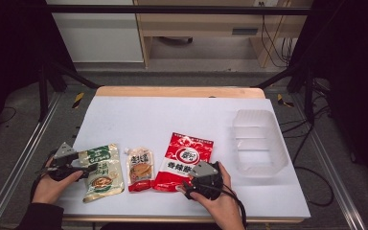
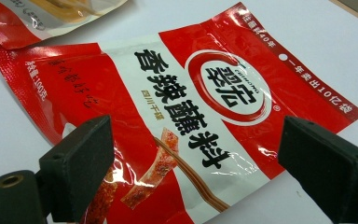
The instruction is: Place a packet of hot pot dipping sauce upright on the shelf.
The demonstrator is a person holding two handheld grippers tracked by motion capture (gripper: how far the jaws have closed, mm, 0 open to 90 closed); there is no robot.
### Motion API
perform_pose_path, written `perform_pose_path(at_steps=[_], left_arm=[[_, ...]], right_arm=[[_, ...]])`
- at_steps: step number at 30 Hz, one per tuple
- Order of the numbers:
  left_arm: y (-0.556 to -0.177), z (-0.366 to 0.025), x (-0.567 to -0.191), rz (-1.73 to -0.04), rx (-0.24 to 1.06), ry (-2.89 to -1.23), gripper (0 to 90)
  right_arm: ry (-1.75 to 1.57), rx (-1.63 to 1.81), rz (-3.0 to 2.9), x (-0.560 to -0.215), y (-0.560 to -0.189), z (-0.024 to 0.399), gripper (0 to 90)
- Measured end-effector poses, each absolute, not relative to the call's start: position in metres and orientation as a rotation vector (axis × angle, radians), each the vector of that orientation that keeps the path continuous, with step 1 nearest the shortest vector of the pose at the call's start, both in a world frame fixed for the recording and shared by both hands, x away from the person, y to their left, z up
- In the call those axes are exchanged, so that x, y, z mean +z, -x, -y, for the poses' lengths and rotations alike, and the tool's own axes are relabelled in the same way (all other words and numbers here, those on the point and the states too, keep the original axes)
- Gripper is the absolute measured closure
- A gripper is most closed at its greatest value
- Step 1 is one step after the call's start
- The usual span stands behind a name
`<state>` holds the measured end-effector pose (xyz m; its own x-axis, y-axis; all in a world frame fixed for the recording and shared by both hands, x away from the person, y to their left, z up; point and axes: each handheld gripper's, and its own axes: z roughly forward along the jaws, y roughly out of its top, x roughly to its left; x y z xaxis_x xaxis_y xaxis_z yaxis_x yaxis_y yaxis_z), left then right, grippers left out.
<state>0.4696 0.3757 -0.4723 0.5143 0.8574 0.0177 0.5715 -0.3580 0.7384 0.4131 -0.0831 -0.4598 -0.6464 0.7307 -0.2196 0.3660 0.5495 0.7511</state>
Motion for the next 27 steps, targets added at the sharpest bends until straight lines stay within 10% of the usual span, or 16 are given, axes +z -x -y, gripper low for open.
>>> perform_pose_path(at_steps=[11, 27], left_arm=[[-0.458, -0.374, -0.465, -1.103, 0.48, -2.101, 32.7], [-0.463, -0.377, -0.463, -1.148, 0.541, -2.108, 85.4]], right_arm=[[-0.882, 0.929, -2.271, -0.46, -0.413, 0.084, 11.1], [-0.878, 0.928, -2.27, -0.46, -0.414, 0.083, 11.2]])
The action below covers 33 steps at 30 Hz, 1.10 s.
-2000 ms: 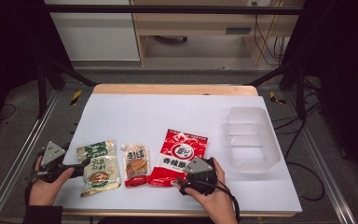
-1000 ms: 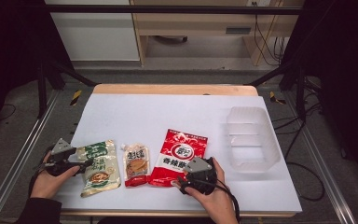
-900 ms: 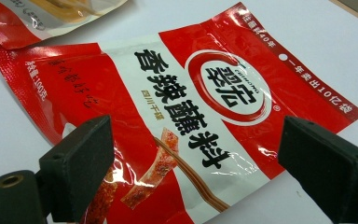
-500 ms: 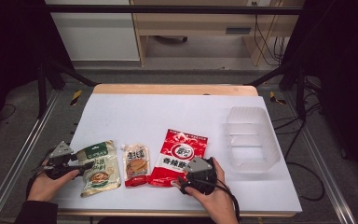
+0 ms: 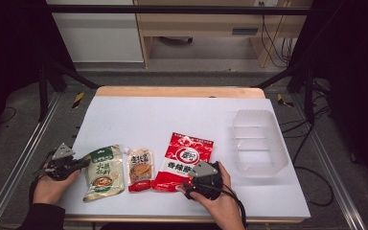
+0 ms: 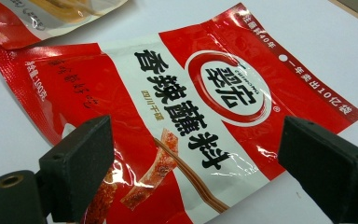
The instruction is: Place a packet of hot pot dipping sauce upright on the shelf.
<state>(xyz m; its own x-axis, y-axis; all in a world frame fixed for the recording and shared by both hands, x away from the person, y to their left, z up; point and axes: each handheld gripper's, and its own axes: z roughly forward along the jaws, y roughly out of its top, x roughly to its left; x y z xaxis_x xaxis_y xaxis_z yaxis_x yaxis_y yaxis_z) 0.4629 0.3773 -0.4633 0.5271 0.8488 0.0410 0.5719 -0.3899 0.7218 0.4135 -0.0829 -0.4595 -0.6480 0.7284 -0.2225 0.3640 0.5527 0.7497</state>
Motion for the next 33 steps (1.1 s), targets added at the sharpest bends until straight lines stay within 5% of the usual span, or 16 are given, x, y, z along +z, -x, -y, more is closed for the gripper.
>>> perform_pose_path(at_steps=[33], left_arm=[[-0.407, -0.383, -0.362, -0.866, 0.498, -1.987, 90.0]], right_arm=[[-0.873, 0.929, -2.279, -0.457, -0.413, 0.085, 10.7]])
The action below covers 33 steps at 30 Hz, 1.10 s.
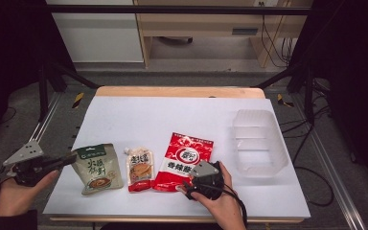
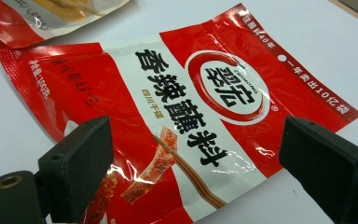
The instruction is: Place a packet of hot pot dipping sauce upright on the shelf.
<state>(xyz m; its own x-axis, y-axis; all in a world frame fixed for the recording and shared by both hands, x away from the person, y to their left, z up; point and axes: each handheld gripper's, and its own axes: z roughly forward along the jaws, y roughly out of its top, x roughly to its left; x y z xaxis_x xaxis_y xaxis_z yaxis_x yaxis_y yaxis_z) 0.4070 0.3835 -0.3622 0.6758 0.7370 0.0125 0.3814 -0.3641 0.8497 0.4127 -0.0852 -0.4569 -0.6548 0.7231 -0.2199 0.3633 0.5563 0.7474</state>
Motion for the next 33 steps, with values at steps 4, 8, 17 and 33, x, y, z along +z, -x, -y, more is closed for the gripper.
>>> perform_pose_path(at_steps=[4, 8, 17, 33], left_arm=[[-0.399, -0.374, -0.347, -0.83, 0.541, -2.007, 90.0], [-0.399, -0.359, -0.335, -0.82, 0.627, -2.036, 90.0], [-0.417, -0.349, -0.323, -0.815, 0.662, -2.022, 90.0], [-0.436, -0.282, -0.292, -0.623, 0.648, -2.075, 90.0]], right_arm=[[-0.868, 0.929, -2.284, -0.457, -0.412, 0.085, 10.7], [-0.875, 0.944, -2.287, -0.458, -0.411, 0.084, 10.8], [-0.884, 0.955, -2.326, -0.453, -0.415, 0.085, 11.3], [-0.761, 0.983, -2.408, -0.396, -0.428, 0.094, 14.6]])
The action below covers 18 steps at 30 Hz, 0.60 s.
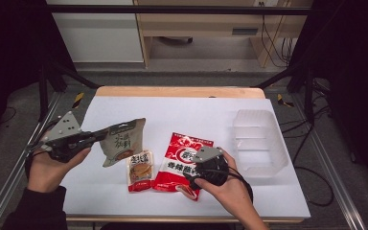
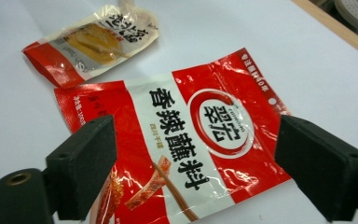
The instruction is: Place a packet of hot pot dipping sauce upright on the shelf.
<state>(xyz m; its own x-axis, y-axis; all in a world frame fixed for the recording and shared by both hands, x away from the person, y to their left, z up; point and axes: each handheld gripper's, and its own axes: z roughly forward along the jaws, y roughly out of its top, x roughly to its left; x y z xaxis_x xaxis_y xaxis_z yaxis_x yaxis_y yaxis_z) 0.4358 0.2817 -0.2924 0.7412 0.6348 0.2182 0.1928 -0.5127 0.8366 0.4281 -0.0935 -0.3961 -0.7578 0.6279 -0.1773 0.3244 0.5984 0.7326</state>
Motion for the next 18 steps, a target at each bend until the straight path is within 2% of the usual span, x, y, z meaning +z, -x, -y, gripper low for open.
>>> perform_pose_path(at_steps=[18], left_arm=[[-0.447, -0.212, -0.298, -0.484, 0.556, -2.15, 90.0]], right_arm=[[-0.681, 0.954, -2.467, -0.367, -0.437, 0.098, 16.7]])
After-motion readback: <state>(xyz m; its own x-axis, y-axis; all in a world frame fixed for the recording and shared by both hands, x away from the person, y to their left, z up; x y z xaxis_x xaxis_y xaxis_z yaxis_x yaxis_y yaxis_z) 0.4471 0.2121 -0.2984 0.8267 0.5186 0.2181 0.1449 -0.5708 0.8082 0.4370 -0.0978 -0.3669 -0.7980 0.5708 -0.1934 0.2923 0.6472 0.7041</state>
